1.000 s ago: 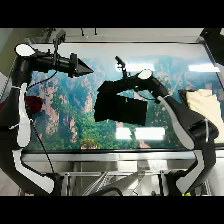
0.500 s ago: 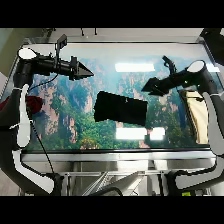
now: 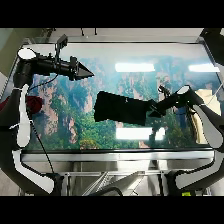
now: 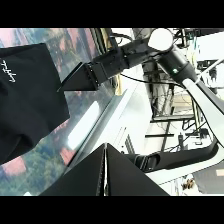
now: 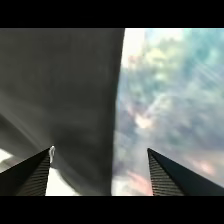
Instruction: Fold the shirts.
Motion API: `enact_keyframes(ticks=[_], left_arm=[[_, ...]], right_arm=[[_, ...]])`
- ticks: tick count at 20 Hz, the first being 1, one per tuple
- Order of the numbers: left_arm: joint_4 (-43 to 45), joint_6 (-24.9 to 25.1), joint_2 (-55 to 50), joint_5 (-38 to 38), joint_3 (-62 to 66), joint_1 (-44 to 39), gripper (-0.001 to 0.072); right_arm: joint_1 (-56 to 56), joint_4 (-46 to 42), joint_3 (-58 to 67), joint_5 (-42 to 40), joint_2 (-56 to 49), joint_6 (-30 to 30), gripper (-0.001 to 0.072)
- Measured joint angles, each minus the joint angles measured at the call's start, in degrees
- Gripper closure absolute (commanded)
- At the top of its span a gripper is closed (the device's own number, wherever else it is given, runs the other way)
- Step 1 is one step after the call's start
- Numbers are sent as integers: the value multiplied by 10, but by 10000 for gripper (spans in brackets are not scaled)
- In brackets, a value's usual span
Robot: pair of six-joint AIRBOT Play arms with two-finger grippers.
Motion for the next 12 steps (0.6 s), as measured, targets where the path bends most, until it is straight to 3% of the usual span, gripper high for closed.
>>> enact_keyframes(ticks=[3,5,7,12], left_arm=[[0,0,0,0,0,0,693],[0,0,0,-1,0,0,693],[0,0,0,-2,0,0,693],[0,0,0,-2,0,0,693]], right_arm=[[2,67,-5,-6,-20,-35,76],[5,85,-7,-21,-29,-49,521],[7,116,-7,-20,-33,-67,691],[-2,228,45,7,5,-125,693]])
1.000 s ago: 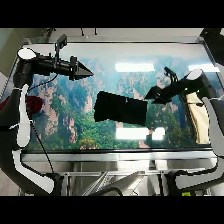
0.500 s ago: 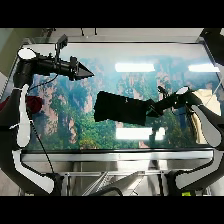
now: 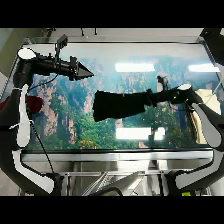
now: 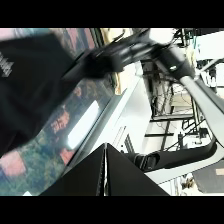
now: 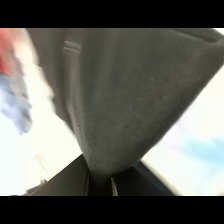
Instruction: Fold the shirts.
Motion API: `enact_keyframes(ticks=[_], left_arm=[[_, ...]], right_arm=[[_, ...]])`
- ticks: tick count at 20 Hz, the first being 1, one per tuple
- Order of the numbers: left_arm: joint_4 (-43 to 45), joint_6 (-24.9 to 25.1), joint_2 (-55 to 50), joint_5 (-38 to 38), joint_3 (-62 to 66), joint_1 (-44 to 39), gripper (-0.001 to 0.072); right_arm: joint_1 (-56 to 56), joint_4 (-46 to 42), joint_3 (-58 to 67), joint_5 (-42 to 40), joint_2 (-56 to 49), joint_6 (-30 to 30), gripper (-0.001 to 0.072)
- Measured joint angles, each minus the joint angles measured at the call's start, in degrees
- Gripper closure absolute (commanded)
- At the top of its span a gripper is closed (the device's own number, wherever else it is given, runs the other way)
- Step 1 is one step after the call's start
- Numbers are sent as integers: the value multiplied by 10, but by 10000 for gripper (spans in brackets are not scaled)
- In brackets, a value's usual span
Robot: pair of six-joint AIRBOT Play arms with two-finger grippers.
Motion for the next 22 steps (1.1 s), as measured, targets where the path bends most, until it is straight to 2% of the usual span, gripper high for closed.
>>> enact_keyframes(ticks=[2,4,6,9,12,15,18,22], left_arm=[[0,0,0,0,0,0,693],[0,-1,0,0,0,-2,693],[0,-1,0,0,0,-6,693],[0,-1,0,0,0,-14,693],[0,-1,0,0,0,-26,693],[0,0,0,-2,0,-39,693],[1,6,0,-2,0,-50,693],[3,12,0,-5,0,-55,693]], right_arm=[[-30,33,59,-16,21,-1,693],[-84,49,131,-38,34,31,693],[-152,44,201,-49,41,91,693],[-267,-11,268,-41,53,204,693],[-371,-102,293,23,72,317,693],[-437,-263,300,153,83,393,693],[-464,-414,293,251,87,405,693],[-475,-505,287,302,91,407,689]])
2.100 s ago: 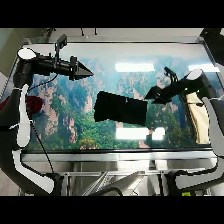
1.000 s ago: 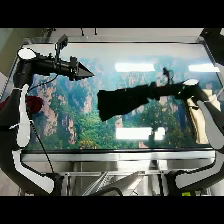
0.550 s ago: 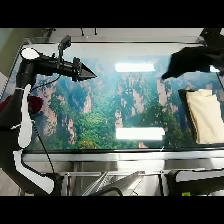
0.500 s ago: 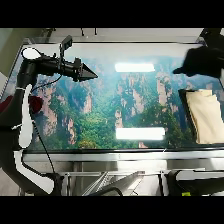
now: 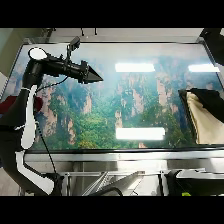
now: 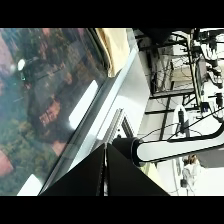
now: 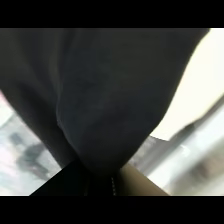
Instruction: Fold the shirts.
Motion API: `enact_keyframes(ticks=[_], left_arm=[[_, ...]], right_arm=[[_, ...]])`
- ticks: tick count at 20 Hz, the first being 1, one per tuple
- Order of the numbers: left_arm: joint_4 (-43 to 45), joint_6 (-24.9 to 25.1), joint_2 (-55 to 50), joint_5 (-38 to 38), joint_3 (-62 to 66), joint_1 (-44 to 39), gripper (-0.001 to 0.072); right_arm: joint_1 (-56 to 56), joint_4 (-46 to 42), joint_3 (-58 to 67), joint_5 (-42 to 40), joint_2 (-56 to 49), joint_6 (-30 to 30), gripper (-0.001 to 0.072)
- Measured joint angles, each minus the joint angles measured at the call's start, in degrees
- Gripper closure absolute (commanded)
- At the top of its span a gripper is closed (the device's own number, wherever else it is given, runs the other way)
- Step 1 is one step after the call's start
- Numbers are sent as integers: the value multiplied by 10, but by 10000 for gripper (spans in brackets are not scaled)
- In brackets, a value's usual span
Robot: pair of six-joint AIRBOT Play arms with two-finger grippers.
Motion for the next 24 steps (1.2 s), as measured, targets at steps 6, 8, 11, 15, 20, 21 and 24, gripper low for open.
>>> enact_keyframes(ticks=[6,8,11,15,20,21,24], left_arm=[[1,2,0,-8,0,-1,693],[1,2,0,-8,0,-1,693],[-3,2,0,-10,0,1,694],[-12,4,3,-15,21,17,696],[35,18,87,-17,-28,33,696],[49,25,118,-14,-63,32,696],[82,49,226,-3,-207,26,695]], right_arm=[[-3,-37,-2,23,0,2,71],[-3,-39,-2,25,0,2,76],[-3,-9,-2,25,0,0,685],[30,98,-2,-2,6,-14,692],[221,146,-93,-82,61,-73,694],[268,150,-139,-107,83,-85,694],[401,154,-324,-194,173,-113,694]])
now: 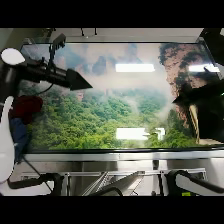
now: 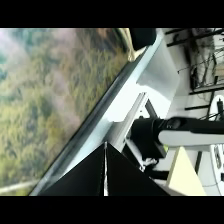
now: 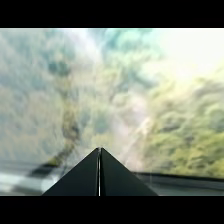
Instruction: Fold the shirts.
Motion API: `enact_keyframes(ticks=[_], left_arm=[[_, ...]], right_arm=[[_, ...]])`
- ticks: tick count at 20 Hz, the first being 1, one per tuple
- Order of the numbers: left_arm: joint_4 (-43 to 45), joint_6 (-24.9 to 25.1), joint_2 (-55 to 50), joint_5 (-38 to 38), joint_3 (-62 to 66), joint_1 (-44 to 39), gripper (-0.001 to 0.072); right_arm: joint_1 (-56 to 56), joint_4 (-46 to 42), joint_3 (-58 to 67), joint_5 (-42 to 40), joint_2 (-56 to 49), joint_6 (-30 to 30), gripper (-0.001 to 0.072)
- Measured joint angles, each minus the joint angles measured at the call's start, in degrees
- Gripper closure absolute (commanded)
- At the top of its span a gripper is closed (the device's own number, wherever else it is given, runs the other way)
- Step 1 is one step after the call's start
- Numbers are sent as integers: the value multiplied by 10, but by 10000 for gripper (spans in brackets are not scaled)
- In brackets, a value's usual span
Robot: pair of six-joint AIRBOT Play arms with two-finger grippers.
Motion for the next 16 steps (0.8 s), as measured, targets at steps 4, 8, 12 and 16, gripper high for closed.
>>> enact_keyframes(ticks=[4,8,12,16], left_arm=[[18,19,145,28,-228,-8,695],[24,26,236,50,-365,-2,694],[25,28,297,66,-433,16,693],[25,28,336,83,-468,41,694]], right_arm=[[101,18,-229,-103,100,-33,693],[127,74,-305,-141,129,-78,692],[135,101,-325,-149,136,-97,692],[136,109,-331,-151,138,-102,692]])
